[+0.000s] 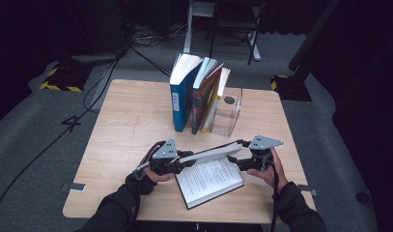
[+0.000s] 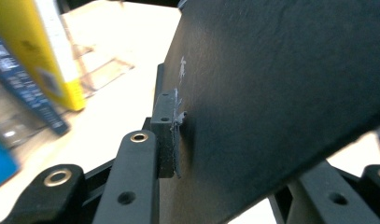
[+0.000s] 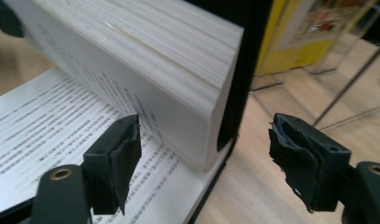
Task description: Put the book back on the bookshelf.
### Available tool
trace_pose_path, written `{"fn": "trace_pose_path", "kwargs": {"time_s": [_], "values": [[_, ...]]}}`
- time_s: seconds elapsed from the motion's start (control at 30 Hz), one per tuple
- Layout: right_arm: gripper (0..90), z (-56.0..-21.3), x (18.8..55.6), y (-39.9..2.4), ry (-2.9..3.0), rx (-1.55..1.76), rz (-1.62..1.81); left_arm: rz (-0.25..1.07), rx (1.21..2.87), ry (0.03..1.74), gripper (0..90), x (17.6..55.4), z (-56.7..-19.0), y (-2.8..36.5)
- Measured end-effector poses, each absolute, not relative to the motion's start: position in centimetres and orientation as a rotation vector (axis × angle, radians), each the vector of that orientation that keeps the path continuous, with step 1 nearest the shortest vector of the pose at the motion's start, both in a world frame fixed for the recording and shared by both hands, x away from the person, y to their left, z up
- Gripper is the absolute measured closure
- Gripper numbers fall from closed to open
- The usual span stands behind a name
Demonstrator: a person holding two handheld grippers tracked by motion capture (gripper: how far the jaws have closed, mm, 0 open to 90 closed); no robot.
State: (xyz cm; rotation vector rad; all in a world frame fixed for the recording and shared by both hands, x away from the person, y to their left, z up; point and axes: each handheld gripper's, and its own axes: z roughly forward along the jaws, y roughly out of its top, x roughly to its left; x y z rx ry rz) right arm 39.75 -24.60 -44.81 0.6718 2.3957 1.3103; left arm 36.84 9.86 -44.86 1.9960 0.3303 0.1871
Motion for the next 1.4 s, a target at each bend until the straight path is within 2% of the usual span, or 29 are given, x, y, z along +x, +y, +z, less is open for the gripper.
{"fn": "trace_pose_path", "kwargs": {"time_s": [0.13,0.2,0.37,0.5,0.7,0.93,1.07,1.4], "values": [[21.8,-45.0,39.4,-25.4,2.455,0.569,1.354,0.141,2.005,0.276,64.6,37.0,-44.7,9.5],[32.4,-45.1,39.4,-25.6,2.464,0.564,1.391,0.137,2.0,0.283,64.4,37.1,-44.7,9.6],[40.4,-44.9,39.0,-25.5,2.422,0.511,1.385,0.174,2.014,0.316,63.3,37.2,-44.4,9.7],[52.1,-44.7,38.7,-25.9,2.395,0.503,1.406,0.195,2.023,0.347,59.4,37.4,-44.2,10.1],[61.1,-44.4,38.1,-25.7,2.402,0.429,1.423,0.241,2.03,0.39,56.9,37.8,-44.0,11.3],[64.4,-44.1,37.2,-24.3,2.435,0.345,1.386,0.276,2.043,0.434,48.9,38.3,-44.0,12.3],[69.3,-44.1,36.6,-23.7,2.435,0.315,1.397,0.287,2.049,0.468,40.1,38.7,-43.9,12.8],[72.8,-43.8,35.5,-22.0,2.402,0.317,1.378,0.336,2.067,0.527,32.2,38.9,-43.6,13.6]]}}
